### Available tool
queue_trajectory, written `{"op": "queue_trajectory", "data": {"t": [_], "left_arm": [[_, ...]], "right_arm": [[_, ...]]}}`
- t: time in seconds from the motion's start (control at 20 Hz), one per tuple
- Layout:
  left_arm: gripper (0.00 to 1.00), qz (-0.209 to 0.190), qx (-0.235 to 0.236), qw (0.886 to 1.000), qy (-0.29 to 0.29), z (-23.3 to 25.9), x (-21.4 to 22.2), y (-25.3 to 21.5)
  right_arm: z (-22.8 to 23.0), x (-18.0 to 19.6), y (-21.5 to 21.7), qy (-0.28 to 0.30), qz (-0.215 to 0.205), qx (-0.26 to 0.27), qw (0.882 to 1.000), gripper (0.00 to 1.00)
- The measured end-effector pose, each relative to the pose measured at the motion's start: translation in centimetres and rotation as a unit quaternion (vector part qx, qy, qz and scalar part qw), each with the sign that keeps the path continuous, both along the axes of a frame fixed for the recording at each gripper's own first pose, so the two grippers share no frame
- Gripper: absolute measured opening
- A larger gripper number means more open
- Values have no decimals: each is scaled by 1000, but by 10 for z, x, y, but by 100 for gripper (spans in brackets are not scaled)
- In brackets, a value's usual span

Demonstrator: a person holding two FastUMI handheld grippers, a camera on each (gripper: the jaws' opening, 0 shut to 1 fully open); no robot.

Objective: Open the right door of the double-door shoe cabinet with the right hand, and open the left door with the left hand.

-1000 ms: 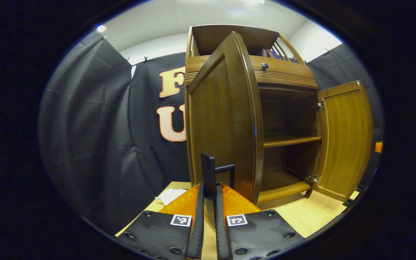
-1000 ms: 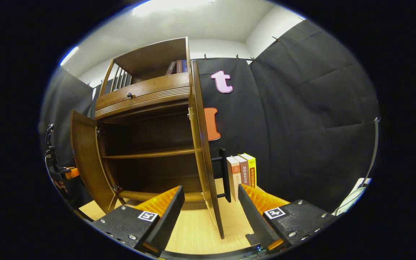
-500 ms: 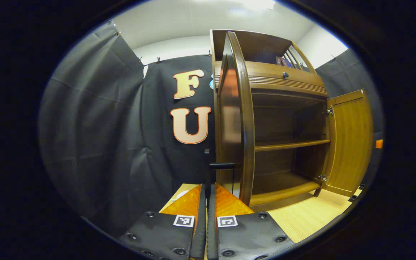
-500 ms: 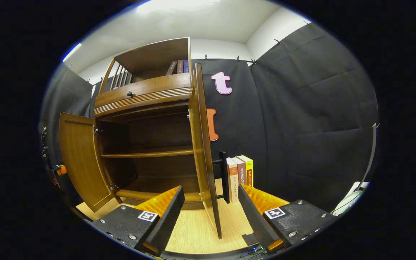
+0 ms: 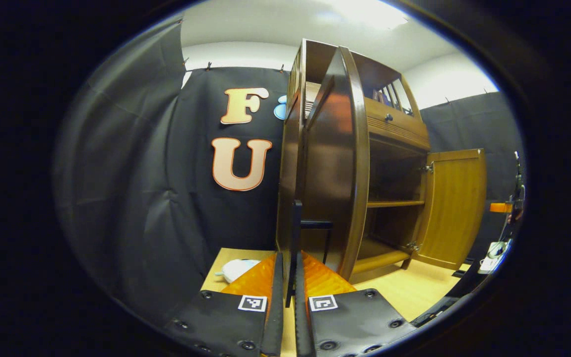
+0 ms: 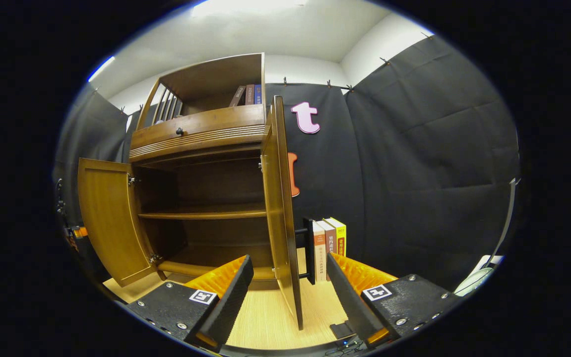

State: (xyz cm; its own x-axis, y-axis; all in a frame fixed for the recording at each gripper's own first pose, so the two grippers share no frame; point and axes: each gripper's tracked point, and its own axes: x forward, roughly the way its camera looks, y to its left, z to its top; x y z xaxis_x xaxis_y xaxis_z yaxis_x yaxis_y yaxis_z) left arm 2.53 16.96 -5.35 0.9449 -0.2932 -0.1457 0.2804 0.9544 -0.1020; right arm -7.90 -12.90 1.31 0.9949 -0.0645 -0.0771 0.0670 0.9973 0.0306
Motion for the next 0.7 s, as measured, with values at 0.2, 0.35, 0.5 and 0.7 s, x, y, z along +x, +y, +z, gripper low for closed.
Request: {"op": "queue_trajectory", "data": {"t": [0.2, 0.35, 0.5, 0.7], "left_arm": [[19, 15, 47, 999, 13, -8, -28, 7], [14, 46, 53, 997, 33, -4, -61, -7], [5, 52, 76, 996, 0, 28, -76, -58], [14, 105, 52, 993, -30, 46, -66, -102]], "right_arm": [[2, -2, 1, 1, -6, -6, 1000, 92], [1, 0, 2, 3, -6, -13, 1000, 92], [-1, 8, 11, 7, 2, -11, 1000, 98], [-12, 14, 13, 8, 5, -8, 1000, 98]]}}
